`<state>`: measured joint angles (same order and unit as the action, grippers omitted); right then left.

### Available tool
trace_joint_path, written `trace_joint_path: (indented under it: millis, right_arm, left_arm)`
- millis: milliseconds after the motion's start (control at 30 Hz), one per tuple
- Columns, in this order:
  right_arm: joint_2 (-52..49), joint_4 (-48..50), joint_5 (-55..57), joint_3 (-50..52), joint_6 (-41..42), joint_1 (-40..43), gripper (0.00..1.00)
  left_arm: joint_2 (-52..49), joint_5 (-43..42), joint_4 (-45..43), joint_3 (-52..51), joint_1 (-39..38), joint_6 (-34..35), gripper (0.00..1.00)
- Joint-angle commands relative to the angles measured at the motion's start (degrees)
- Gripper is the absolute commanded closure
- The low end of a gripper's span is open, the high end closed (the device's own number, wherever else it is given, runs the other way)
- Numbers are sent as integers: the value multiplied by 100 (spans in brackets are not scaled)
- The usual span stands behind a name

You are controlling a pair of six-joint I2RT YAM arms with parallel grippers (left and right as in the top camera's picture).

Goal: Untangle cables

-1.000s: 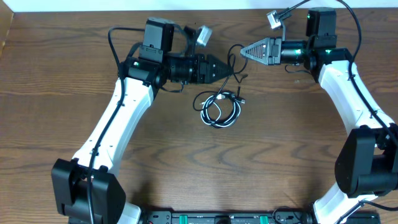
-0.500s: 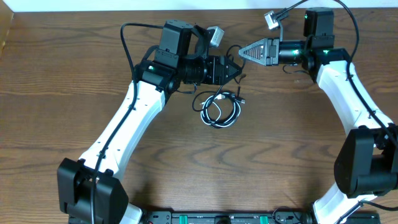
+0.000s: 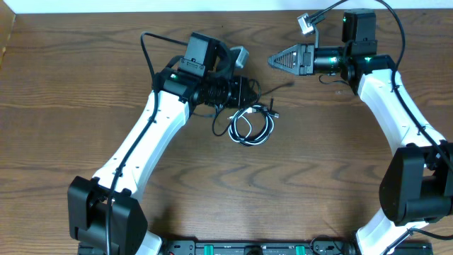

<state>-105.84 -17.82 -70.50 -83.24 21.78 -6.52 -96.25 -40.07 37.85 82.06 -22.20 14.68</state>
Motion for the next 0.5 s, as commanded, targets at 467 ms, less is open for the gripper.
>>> trace_joint_path:
  millis: [467]
  right_arm:
    - [7, -2844, 326, -20, -1904, -317, 62]
  left_arm:
    - [-42, -411, 625, -20, 26, -2437, 93]
